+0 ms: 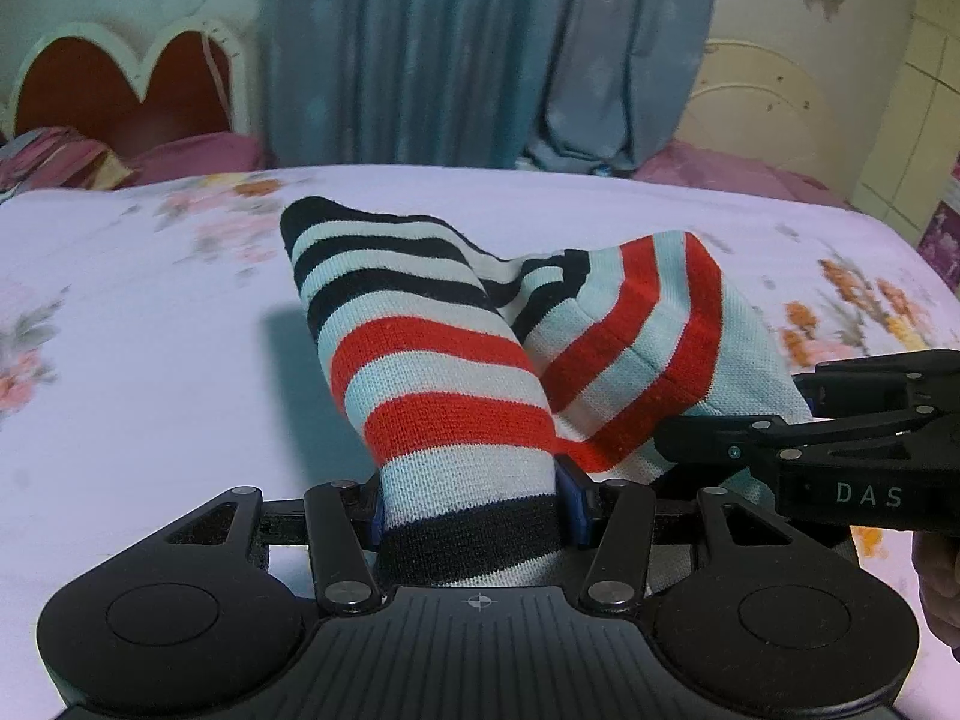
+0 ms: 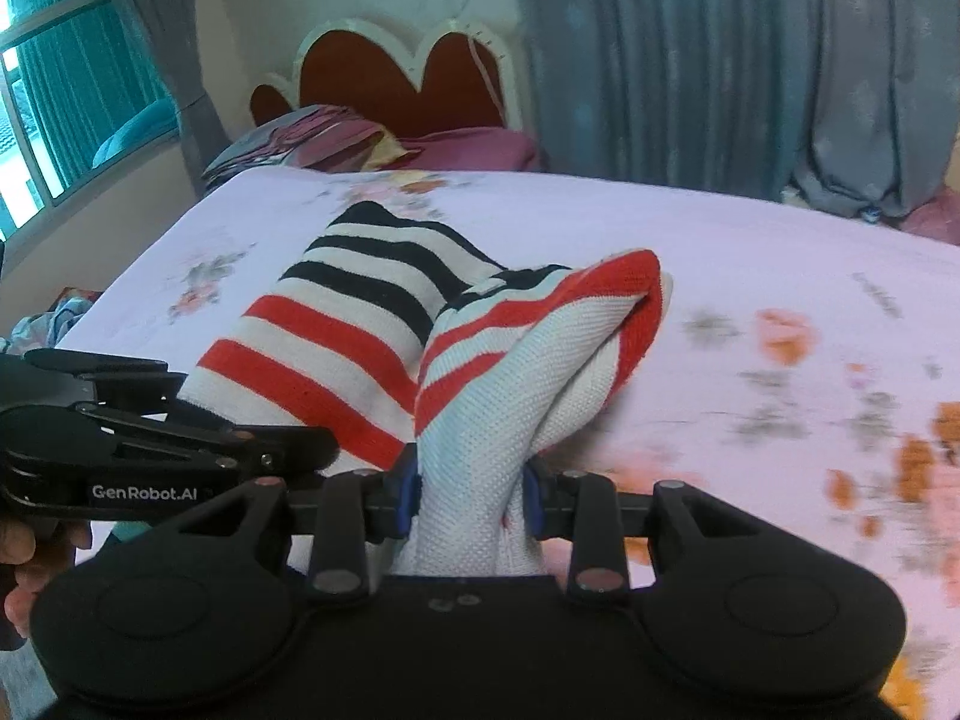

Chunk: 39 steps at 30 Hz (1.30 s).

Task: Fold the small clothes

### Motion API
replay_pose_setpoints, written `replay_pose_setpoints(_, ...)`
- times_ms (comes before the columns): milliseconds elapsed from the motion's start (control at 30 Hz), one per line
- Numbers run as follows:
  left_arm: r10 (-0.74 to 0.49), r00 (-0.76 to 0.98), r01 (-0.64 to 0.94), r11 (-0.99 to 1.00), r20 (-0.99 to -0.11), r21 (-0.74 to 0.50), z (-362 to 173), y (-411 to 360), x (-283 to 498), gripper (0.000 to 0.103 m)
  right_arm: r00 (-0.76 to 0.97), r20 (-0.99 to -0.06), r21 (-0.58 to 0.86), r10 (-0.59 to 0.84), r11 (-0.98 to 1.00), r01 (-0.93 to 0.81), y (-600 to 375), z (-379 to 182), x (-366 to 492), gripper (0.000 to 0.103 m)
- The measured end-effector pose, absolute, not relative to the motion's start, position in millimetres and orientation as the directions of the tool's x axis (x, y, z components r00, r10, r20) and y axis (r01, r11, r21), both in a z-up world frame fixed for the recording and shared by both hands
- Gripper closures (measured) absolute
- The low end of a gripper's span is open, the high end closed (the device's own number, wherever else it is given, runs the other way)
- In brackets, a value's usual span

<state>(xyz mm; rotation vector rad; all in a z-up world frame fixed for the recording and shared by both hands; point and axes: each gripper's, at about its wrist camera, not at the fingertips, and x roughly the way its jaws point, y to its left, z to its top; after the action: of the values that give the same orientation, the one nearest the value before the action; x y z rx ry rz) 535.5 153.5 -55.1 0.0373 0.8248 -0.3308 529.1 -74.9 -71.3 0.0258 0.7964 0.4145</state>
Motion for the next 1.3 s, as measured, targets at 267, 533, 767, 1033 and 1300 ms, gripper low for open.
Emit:
replay_pose_setpoints(267,-0.286,0.607,0.247,0.955,-0.741,-0.166,-101.8,204.5,551.0,0.029,0.566,-0.764,0.241,0.308,0.951,-0.193,-64.4,-128.4,557.2,0.066)
replay_pose_setpoints(533,-0.357,0.582,0.213,0.934,-0.731,-0.286,-110.0,221.8,550.5,0.017,0.587,-0.757,0.254,0.287,0.957,-0.14,-75.4,-130.2,551.8,0.055)
replay_pose_setpoints(767,-0.357,0.667,0.28,0.933,-0.654,-0.224,-64.1,220.9,511.4,0.049,0.673,-0.712,0.134,0.199,0.98,-0.147,-58.0,-81.8,522.0,0.066)
replay_pose_setpoints(1033,-0.275,0.656,0.379,0.925,-0.703,-0.008,-87.7,173.4,478.1,0.054,0.617,-0.778,-0.081,0.118,0.955,-0.284,-23.0,-98.6,493.5,0.092)
replay_pose_setpoints(1300,-0.279,0.663,0.373,0.928,-0.695,-0.016,-75.2,180.0,464.2,0.055,0.665,-0.746,-0.167,0.034,0.957,-0.237,-18.5,-92.4,490.7,0.086)
